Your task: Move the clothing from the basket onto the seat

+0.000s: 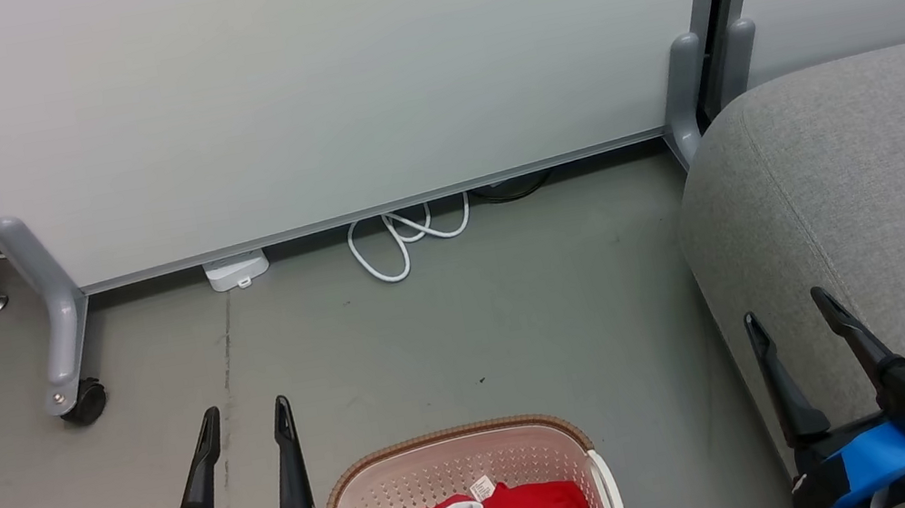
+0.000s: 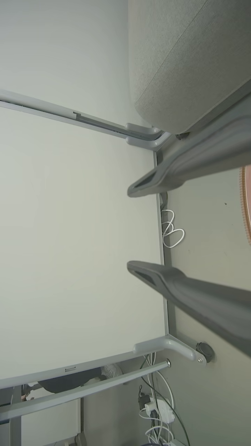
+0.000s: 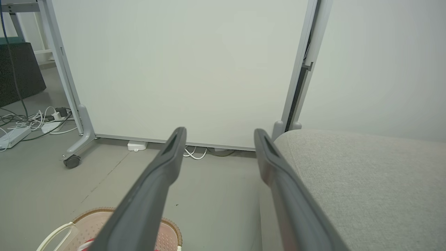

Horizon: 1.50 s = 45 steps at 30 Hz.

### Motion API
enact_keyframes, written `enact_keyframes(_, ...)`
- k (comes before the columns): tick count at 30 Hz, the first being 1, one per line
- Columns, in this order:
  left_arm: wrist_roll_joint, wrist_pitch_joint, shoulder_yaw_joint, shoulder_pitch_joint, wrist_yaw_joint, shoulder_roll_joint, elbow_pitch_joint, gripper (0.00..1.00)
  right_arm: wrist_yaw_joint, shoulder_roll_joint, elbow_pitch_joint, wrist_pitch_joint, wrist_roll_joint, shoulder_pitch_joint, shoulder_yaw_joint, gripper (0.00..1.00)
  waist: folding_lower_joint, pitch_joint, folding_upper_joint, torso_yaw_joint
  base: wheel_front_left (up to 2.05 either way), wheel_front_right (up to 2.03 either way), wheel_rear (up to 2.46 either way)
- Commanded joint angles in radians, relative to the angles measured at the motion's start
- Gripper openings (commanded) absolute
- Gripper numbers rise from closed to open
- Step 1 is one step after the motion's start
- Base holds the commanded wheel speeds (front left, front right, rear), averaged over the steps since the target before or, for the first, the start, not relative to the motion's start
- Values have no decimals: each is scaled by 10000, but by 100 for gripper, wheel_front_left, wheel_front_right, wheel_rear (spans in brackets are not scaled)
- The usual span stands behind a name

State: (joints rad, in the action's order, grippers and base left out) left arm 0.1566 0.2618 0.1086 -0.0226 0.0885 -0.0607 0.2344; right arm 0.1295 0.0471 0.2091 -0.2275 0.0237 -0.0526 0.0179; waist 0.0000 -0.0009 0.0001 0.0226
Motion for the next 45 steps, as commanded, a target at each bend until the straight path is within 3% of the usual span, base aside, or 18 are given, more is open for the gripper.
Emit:
enact_keyframes(1, -57, 49, -46, 68, 3, -9, 7, 100, 22, 59, -5, -39, -26, 67, -1, 100, 0, 5, -1, -3, 0, 0, 0)
enact_keyframes(11, 45, 49, -142, 199, 52, 36, 153, 100, 22, 56, -78, -47, -81, -114, -212, 100, 0, 188, -1, -293, 0, 0, 0)
enact_keyframes(21, 264, 41, -405, -67, 91, 59, 1121, 100, 14, 51, -242, -91, -188, -573, -761, 100, 0, 1256, -1, -1532, 0, 0, 0)
enact_keyframes(31, -186, 41, 57, -1009, 249, -377, 3249, 100, 14, 44, -307, -246, -509, -1214, -1124, 100, 0, 2891, -1, -2817, 0, 0, 0)
enact_keyframes(45, -609, -51, 1124, -2625, 400, -1206, 6272, 100, 14, 42, -371, -389, -1054, -1957, -1405, 100, 0, 4522, -1, -3532, 0, 0, 0)
